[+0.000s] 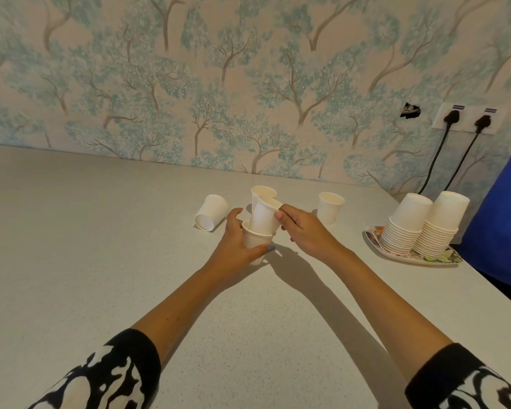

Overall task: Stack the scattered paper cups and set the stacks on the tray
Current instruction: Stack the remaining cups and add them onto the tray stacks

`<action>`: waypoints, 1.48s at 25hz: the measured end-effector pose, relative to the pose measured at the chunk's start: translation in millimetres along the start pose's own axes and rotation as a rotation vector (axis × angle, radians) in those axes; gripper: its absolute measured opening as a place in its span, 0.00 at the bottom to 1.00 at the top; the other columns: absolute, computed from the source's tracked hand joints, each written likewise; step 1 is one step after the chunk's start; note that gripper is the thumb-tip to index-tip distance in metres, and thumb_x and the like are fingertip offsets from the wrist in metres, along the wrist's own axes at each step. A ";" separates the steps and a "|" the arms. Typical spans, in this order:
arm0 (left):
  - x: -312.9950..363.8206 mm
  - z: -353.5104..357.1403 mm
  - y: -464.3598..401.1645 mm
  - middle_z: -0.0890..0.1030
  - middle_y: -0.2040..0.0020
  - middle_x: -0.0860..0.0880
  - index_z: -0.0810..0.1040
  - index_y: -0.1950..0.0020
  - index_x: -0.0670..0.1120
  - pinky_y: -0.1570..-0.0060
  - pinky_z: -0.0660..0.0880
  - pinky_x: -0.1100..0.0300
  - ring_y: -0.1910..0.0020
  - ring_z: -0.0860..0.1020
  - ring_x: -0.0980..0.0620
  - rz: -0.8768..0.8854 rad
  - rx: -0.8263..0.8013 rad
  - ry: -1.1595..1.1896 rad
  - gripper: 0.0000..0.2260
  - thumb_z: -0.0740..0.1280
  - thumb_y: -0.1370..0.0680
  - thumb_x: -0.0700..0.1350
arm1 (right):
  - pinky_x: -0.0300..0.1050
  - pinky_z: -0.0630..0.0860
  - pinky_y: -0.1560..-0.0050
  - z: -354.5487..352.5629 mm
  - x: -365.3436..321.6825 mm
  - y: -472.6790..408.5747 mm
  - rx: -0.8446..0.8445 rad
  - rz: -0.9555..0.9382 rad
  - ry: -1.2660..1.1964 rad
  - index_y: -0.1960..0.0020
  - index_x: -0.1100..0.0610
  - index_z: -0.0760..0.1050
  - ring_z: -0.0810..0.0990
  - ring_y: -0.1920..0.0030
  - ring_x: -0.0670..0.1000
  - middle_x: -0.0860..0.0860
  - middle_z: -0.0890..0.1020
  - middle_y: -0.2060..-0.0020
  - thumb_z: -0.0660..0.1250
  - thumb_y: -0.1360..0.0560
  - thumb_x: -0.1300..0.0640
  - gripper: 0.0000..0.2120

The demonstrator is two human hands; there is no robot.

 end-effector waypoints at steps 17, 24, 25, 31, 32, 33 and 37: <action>21.8 -5.1 -40.4 0.65 0.27 0.47 0.48 0.22 0.53 0.37 0.62 0.42 0.31 0.64 0.44 -0.003 0.044 -0.732 0.33 0.62 0.22 0.45 | 0.36 0.72 0.50 47.7 43.0 -8.9 0.274 0.310 -0.249 0.38 0.51 0.63 0.76 0.43 0.52 0.51 0.75 0.39 0.76 0.33 0.48 0.31; -16.4 -66.2 -80.8 0.62 0.31 0.39 0.54 0.25 0.55 0.39 0.65 0.44 0.37 0.69 0.36 -0.355 0.057 -0.879 0.33 0.65 0.25 0.60 | 0.33 0.72 0.53 46.3 54.7 -17.7 0.210 0.306 -0.242 0.30 0.46 0.50 0.74 0.45 0.49 0.52 0.73 0.36 0.78 0.36 0.51 0.46; -21.8 -67.1 -82.2 0.64 0.33 0.39 0.57 0.26 0.54 0.39 0.66 0.44 0.38 0.70 0.36 -0.360 0.025 -0.827 0.32 0.67 0.26 0.58 | 0.35 0.72 0.51 47.2 55.1 -19.0 0.180 0.306 -0.218 0.29 0.45 0.49 0.74 0.44 0.50 0.52 0.72 0.36 0.79 0.36 0.51 0.48; -9.1 -57.2 -79.9 0.74 0.44 0.40 0.61 0.38 0.45 0.57 0.75 0.53 0.50 0.76 0.40 -0.197 0.216 -0.424 0.27 0.73 0.28 0.49 | 0.32 0.72 0.57 45.7 56.3 -20.7 0.107 0.296 -0.205 0.29 0.45 0.47 0.74 0.46 0.50 0.52 0.73 0.36 0.79 0.36 0.53 0.50; 2.0 -54.5 -79.7 0.74 0.46 0.42 0.60 0.40 0.45 0.61 0.74 0.58 0.53 0.76 0.43 -0.120 0.294 -0.287 0.26 0.73 0.28 0.50 | 0.35 0.72 0.55 45.6 56.0 -20.2 0.110 0.299 -0.203 0.29 0.45 0.47 0.74 0.46 0.50 0.53 0.73 0.37 0.79 0.37 0.53 0.50; 14.2 -51.6 -79.3 0.74 0.47 0.44 0.60 0.41 0.46 0.64 0.73 0.62 0.55 0.76 0.46 -0.048 0.350 -0.138 0.26 0.73 0.28 0.51 | 0.36 0.72 0.55 45.8 55.5 -19.9 0.114 0.305 -0.196 0.29 0.45 0.46 0.74 0.47 0.51 0.53 0.74 0.37 0.79 0.37 0.53 0.50; 57.3 -31.1 -72.5 0.72 0.43 0.49 0.60 0.39 0.51 0.58 0.78 0.64 0.48 0.76 0.50 0.190 0.259 0.145 0.27 0.73 0.29 0.55 | 0.41 0.73 0.50 46.6 56.2 -19.1 0.140 0.322 -0.152 0.30 0.43 0.44 0.76 0.45 0.55 0.55 0.74 0.38 0.80 0.39 0.51 0.53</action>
Point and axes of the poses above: each hand's wrist, its own y-axis away from the middle knuckle, its own z-axis out of the palm, x = y × z, the point moved 3 cm from there along -y, towards the middle knuckle
